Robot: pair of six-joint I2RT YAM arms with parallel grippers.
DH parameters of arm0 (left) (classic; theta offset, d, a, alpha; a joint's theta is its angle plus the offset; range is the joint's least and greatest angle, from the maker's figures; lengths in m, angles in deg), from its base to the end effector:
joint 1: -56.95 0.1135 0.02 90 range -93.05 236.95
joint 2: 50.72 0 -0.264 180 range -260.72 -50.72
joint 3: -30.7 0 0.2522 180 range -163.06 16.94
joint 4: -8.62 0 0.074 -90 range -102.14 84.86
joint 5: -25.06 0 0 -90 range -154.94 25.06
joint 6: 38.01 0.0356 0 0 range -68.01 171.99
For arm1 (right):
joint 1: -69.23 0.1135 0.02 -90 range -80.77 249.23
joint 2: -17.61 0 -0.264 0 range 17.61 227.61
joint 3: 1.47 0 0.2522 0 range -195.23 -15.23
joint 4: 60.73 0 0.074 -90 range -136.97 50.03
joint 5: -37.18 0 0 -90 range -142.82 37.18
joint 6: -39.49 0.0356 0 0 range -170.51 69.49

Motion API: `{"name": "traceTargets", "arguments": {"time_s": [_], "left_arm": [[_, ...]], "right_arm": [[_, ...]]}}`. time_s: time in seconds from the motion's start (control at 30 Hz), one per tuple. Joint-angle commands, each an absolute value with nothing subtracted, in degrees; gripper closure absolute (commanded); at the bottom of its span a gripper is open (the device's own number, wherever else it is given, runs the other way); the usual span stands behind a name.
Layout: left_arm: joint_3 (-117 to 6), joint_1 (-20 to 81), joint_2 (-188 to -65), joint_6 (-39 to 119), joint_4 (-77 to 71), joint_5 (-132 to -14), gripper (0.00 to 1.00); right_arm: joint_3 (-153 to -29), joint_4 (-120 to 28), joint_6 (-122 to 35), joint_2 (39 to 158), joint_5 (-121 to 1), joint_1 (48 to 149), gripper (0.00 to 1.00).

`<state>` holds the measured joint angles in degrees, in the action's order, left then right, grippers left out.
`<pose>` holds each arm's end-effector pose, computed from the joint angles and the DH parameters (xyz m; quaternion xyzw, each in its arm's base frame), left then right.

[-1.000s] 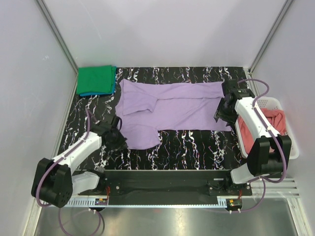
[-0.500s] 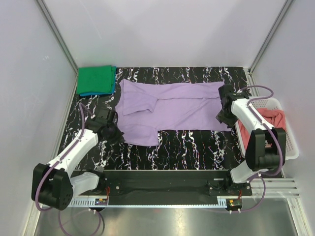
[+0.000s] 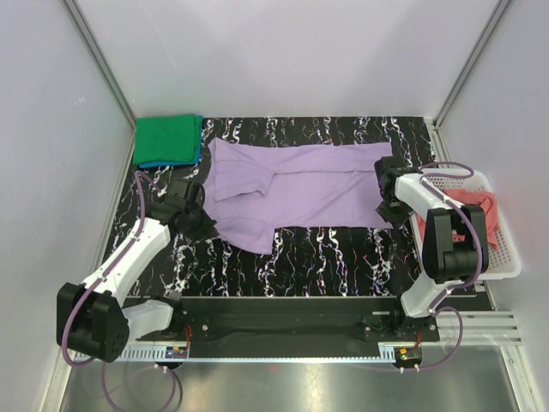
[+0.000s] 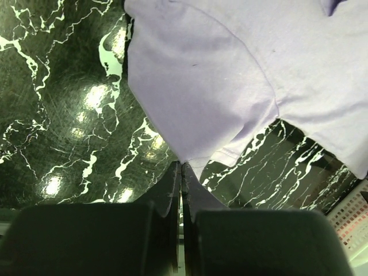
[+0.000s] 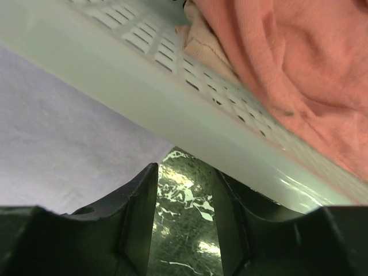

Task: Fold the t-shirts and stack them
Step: Fold the tshirt

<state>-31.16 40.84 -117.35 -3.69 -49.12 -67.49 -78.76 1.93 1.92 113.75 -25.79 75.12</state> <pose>0.2082 -0.0618 0.2377 -0.3237 0.9156 -0.1568 0.1798 0.3026 0.0150 0.1899 0.3990 0.8839 -0.1685 0.1764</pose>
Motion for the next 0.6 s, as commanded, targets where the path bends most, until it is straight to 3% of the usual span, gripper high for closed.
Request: {"name": "traceTargets", "arguments": {"time_s": [0.0,0.3,0.57], "left_arm": [[-34.13,40.96,-117.34,-3.55,-48.47,-67.32,1.0],[-35.0,40.96,-117.78,-3.91,-48.64,-67.75,1.0],[-36.23,40.96,-117.95,-4.7,-48.91,-67.66,1.0]], "right_arm": [[-80.44,1.1,6.96,116.04,-21.01,75.12,0.51],[-79.12,-2.76,10.4,117.98,-19.77,74.86,0.5],[-81.34,3.47,15.93,123.08,-17.93,74.86,0.52]]}}
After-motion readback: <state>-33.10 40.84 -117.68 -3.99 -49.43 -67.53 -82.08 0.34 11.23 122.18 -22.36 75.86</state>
